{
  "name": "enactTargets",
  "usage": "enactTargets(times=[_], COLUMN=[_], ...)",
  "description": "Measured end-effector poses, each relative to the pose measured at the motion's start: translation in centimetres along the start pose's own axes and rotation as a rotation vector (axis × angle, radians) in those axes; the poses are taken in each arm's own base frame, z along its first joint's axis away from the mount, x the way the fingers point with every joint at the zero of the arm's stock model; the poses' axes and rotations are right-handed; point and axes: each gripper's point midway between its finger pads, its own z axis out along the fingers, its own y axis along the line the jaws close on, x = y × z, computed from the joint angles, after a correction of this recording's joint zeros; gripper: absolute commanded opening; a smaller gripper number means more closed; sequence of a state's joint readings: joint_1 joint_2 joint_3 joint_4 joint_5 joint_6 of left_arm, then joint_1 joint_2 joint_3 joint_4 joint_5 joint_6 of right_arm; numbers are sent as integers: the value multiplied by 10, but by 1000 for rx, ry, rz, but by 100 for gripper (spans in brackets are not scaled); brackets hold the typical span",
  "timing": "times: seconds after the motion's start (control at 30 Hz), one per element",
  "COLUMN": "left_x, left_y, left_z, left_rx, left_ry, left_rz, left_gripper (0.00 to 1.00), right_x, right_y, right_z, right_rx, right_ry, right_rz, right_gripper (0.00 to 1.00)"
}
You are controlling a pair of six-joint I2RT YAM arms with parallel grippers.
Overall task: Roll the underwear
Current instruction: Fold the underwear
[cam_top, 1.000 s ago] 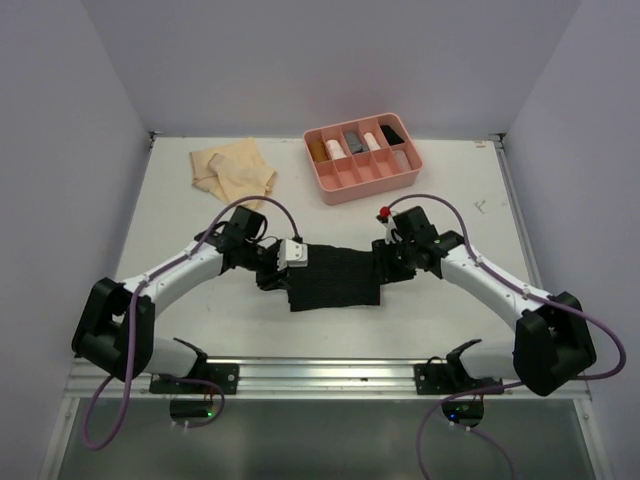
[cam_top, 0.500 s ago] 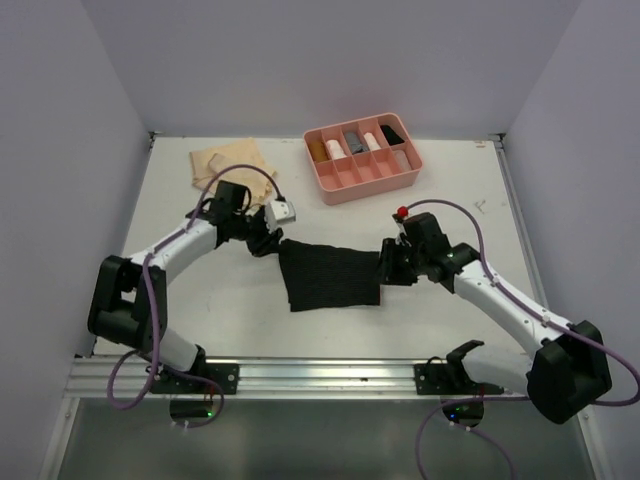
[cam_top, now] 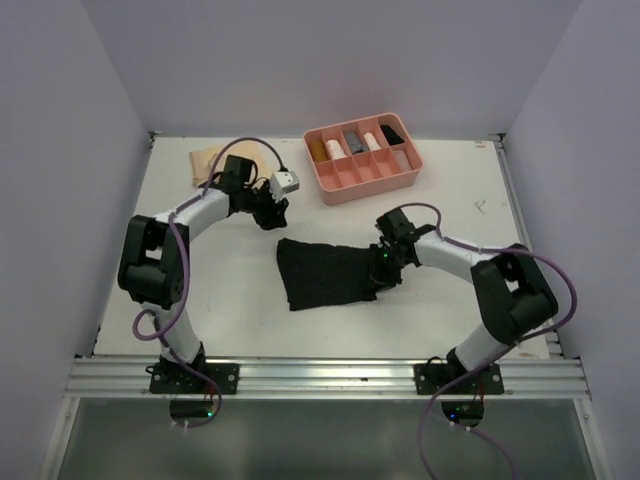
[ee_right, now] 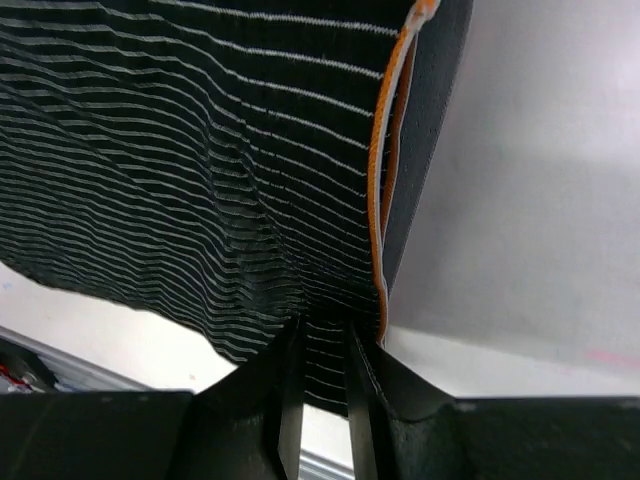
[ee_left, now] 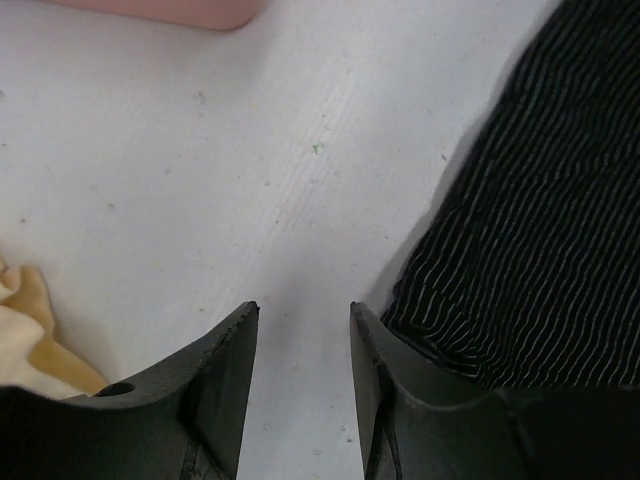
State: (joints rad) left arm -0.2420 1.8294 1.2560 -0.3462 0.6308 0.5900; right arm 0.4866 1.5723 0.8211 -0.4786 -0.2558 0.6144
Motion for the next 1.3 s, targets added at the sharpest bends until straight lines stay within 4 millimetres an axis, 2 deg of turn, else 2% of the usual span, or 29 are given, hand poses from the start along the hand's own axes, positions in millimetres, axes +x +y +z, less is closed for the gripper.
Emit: enactTargets(times=[0.03,0.2,0.3,0.4,0.5,0.6,0.7,0.77,0.83,0.93,1.03,1.17,1.23,1.3], left_x=[5,27,48,77,81,72,49,29,15,8,13,29,42,57], left_y=[-3,-22,-48,-86,-113,-138,-163,-174,-170,-144,-123,-112,-114,-118], left_z=[2,6,10,9,-4,-16,-21,-23,-25,-24,-25,-21,-14,-8], left_rx=[15,90,159,254,318,365,395,399,362,243,152,123,140,161], left_ry=[12,74,130,197,195,172,136,99,73,73,90,137,174,213], left_rz=[-7,17,30,-8,-57,-107,-130,-149,-175,-201,-218,-238,-257,-286], left_gripper=[45,39,34,33,34,39,43,44,43,43,41,37,34,31], right_x=[-4,-57,-95,-140,-179,-196,-187,-168,-145,-111,-78,-38,-29,-29], right_y=[3,24,31,37,44,52,53,51,49,48,51,53,50,46], right_z=[1,9,6,-6,-23,-38,-46,-52,-60,-71,-67,-36,-18,-3], right_rx=[2,-16,-24,-31,-39,-56,-68,-86,-109,-144,-168,-165,-149,-132], right_ry=[14,-51,-100,-171,-247,-296,-298,-287,-274,-263,-227,-128,-77,-53], right_rz=[0,-72,-103,-130,-158,-175,-174,-161,-141,-113,-107,-101,-86,-69], right_gripper=[25,24,27,27,28,28,27,26,24,24,24,25,25,24])
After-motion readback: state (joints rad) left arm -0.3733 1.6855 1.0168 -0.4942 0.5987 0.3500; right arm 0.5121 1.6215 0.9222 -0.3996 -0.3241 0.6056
